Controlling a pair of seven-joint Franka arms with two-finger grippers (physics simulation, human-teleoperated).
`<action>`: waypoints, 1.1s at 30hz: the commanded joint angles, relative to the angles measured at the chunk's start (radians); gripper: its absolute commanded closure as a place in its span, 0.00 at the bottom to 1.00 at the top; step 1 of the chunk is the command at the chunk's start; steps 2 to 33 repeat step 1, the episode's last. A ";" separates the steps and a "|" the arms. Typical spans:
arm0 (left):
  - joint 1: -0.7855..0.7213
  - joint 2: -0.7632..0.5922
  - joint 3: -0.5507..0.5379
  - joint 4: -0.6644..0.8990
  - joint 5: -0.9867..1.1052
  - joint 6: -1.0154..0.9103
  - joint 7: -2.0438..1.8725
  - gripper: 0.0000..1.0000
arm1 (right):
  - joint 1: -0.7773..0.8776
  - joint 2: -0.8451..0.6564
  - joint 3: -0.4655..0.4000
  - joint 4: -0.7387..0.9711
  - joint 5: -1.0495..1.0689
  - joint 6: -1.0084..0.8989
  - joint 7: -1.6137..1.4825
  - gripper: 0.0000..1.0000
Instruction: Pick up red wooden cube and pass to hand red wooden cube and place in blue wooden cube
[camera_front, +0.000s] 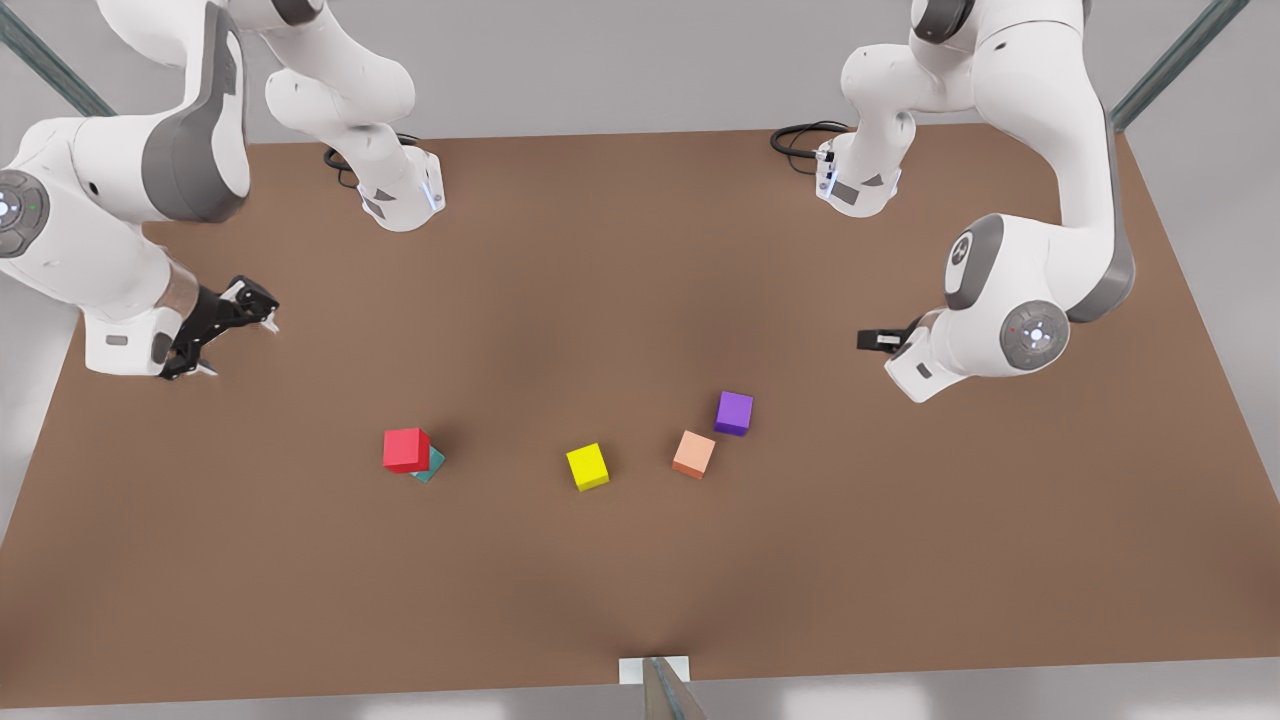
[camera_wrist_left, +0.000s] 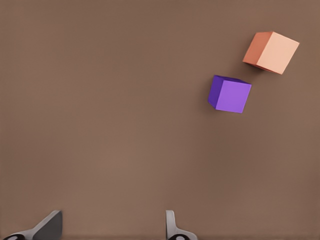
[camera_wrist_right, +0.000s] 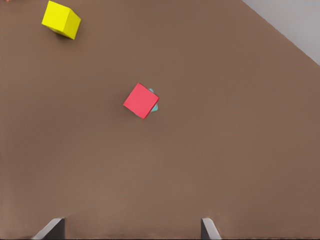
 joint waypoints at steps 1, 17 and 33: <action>0.000 -0.002 0.000 0.000 0.000 -0.001 0.000 0.00 | -0.002 -0.020 0.003 -0.021 0.012 -0.140 0.784 0.00; 0.000 -0.002 0.000 0.000 0.000 -0.001 0.000 0.00 | -0.002 -0.020 0.003 -0.021 0.012 -0.140 0.784 0.00; 0.000 -0.002 0.000 0.000 0.000 -0.001 0.000 0.00 | -0.002 -0.020 0.003 -0.021 0.012 -0.140 0.784 0.00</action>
